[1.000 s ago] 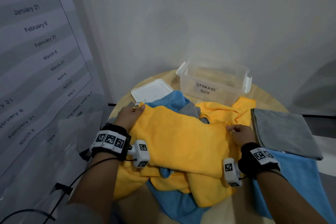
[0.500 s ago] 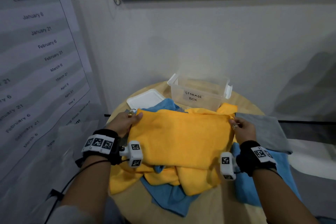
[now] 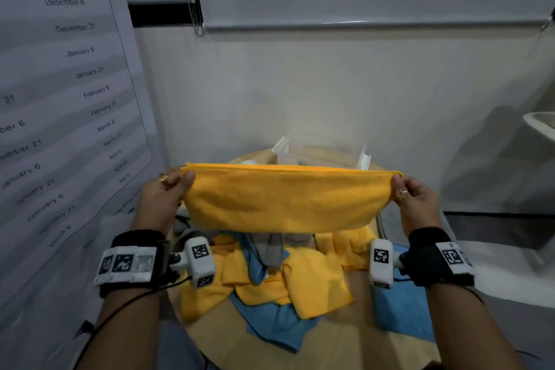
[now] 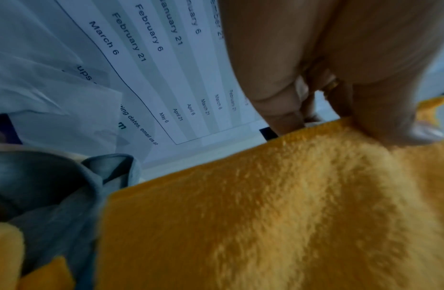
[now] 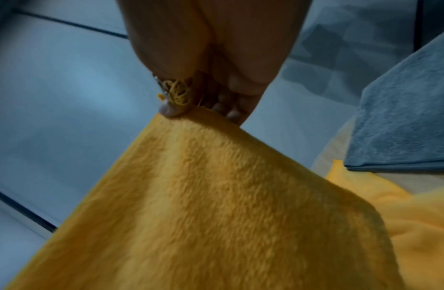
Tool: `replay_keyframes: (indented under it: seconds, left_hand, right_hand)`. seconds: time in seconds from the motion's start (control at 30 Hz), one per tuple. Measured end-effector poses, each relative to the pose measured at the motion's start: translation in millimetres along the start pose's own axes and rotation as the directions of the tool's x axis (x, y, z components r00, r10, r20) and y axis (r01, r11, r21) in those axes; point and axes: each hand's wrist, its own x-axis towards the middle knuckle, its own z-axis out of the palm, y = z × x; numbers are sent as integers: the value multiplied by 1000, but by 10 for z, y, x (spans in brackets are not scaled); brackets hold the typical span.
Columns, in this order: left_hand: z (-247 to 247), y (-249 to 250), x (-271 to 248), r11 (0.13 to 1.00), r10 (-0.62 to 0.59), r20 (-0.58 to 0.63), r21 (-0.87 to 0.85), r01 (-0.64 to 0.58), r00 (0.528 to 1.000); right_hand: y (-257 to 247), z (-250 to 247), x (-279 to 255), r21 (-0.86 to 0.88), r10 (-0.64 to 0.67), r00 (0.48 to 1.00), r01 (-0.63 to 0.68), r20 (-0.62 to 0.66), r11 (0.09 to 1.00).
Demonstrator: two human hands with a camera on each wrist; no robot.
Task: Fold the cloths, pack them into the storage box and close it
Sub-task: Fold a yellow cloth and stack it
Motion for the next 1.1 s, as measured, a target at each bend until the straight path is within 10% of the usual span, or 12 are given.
replay_keyframes:
  seconds: [0.33, 0.53, 0.7, 0.9, 1.1]
  left_hand:
    - [-30, -215, -84, 932, -243, 83, 296, 209, 966]
    - [-133, -153, -157, 923, -347, 263, -76, 378, 900]
    - [166, -326, -161, 885, -403, 85, 291, 364, 911]
    - [541, -40, -548, 955, -295, 25, -3, 295, 955]
    - [944, 19, -987, 937, -331, 67, -92, 336, 941]
  right_hand:
    - [123, -54, -93, -172, 159, 983, -141, 92, 975]
    - [102, -203, -139, -158, 186, 978, -170, 91, 973]
    - [251, 78, -129, -422, 259, 964, -212, 56, 882]
    - [-142, 469, -480, -80, 213, 976, -209, 43, 975]
    - [-359, 823, -1069, -18, 242, 911, -250, 334, 968]
